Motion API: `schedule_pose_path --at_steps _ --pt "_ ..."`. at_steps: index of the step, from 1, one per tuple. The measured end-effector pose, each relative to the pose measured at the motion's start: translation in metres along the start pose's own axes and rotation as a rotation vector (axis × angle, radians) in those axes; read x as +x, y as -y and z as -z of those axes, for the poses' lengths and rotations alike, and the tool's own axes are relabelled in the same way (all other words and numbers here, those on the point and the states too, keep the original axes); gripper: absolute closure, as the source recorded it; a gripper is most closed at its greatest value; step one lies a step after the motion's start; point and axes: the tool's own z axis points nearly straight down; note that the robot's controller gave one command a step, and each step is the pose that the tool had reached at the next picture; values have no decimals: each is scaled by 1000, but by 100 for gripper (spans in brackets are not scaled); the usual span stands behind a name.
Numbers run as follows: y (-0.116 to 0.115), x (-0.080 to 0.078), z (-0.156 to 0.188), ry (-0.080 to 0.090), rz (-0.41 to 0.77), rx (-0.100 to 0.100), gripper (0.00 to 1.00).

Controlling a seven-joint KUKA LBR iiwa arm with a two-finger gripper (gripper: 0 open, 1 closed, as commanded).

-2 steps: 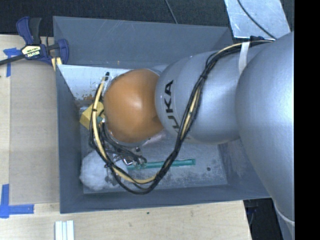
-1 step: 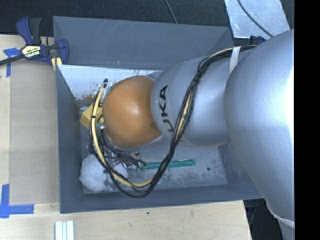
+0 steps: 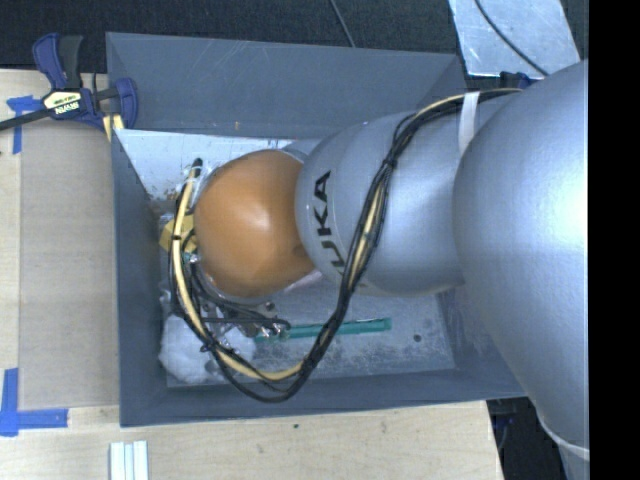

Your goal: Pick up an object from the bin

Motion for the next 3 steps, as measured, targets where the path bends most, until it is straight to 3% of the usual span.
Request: schedule_pose_path --at_steps 1,2,3 --pt "4 1 -64 -3 226 4 0" --pt "4 -4 -63 4 317 0 100" --pt "4 -5 -63 5 336 0 100"
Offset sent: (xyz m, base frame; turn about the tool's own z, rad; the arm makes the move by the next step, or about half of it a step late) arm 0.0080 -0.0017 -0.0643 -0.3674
